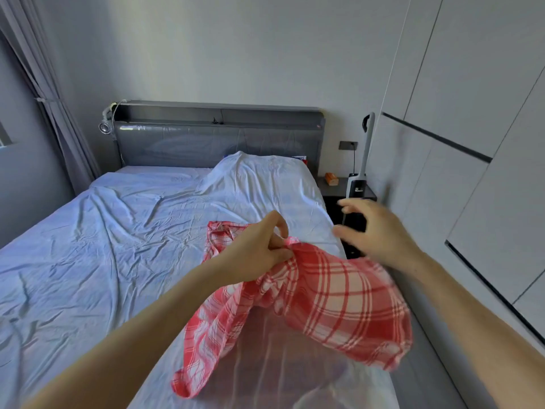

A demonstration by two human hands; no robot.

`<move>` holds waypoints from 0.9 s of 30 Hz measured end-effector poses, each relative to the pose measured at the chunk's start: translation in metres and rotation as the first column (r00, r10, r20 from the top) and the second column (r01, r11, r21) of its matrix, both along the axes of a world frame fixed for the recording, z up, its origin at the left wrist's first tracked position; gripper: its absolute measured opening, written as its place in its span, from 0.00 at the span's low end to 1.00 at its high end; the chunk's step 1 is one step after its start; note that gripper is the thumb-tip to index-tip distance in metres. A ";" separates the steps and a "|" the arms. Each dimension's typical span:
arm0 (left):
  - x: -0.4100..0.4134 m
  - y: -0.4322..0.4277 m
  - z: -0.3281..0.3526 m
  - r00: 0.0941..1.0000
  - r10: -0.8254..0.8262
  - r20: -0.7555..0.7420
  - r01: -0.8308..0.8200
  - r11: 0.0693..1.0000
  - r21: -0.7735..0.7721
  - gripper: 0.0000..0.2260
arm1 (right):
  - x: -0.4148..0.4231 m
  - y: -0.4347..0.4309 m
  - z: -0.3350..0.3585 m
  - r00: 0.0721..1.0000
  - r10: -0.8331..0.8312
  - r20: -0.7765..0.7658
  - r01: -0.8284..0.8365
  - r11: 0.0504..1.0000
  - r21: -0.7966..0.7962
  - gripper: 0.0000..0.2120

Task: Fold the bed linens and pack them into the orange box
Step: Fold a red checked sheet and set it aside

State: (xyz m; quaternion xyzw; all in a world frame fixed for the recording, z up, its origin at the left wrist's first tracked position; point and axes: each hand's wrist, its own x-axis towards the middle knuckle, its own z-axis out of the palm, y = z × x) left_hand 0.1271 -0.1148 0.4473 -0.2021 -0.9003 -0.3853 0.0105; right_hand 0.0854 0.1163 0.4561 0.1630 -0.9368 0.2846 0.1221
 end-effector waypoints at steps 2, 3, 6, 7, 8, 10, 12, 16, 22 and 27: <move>0.001 0.005 -0.002 0.998 -0.054 0.019 0.054 0.999 -0.001 0.14 | 0.029 -0.035 0.006 0.895 0.352 0.273 -0.318 0.934 -0.163 0.28; 0.002 0.006 -0.001 0.997 -0.072 0.014 0.072 0.997 0.005 0.14 | 0.035 -0.047 0.004 0.835 0.433 0.340 -0.402 0.901 -0.162 0.23; 0.005 0.002 0.001 0.997 -0.078 -0.006 0.078 0.997 0.005 0.14 | 0.037 -0.063 -0.005 0.855 0.421 0.303 -0.416 0.905 -0.086 0.09; 0.006 -0.002 0.002 0.998 -0.068 -0.015 0.068 0.998 0.019 0.14 | 0.036 -0.065 -0.005 0.880 0.397 0.259 -0.396 0.916 -0.059 0.09; 0.007 -0.007 0.001 0.999 -0.046 -0.027 0.047 0.998 0.041 0.14 | 0.035 -0.066 -0.006 0.903 0.372 0.213 -0.377 0.926 -0.020 0.10; 0.010 -0.016 -0.002 1.000 0.008 -0.028 -0.004 0.992 0.130 0.12 | 0.038 -0.072 -0.005 0.934 0.341 0.106 -0.349 0.935 0.071 0.11; 0.013 -0.026 -0.013 0.999 0.049 0.003 -0.048 0.956 0.291 0.11 | 0.041 -0.079 -0.001 0.938 0.346 0.008 -0.345 0.933 0.101 0.10; 0.019 -0.045 -0.053 0.976 0.201 -0.087 -0.158 0.922 0.354 0.16 | 0.041 -0.091 0.010 0.943 0.324 -0.074 -0.326 0.945 -0.008 0.09; 0.019 -0.062 -0.105 0.759 0.566 -0.321 -0.441 0.810 0.386 0.18 | 0.040 -0.100 0.043 0.937 0.321 -0.138 -0.339 0.930 -0.139 0.06; 0.014 -0.068 -0.121 0.576 0.506 -0.642 -0.398 0.860 0.320 0.09 | 0.035 -0.108 0.071 0.932 0.271 -0.242 -0.314 0.936 -0.162 0.05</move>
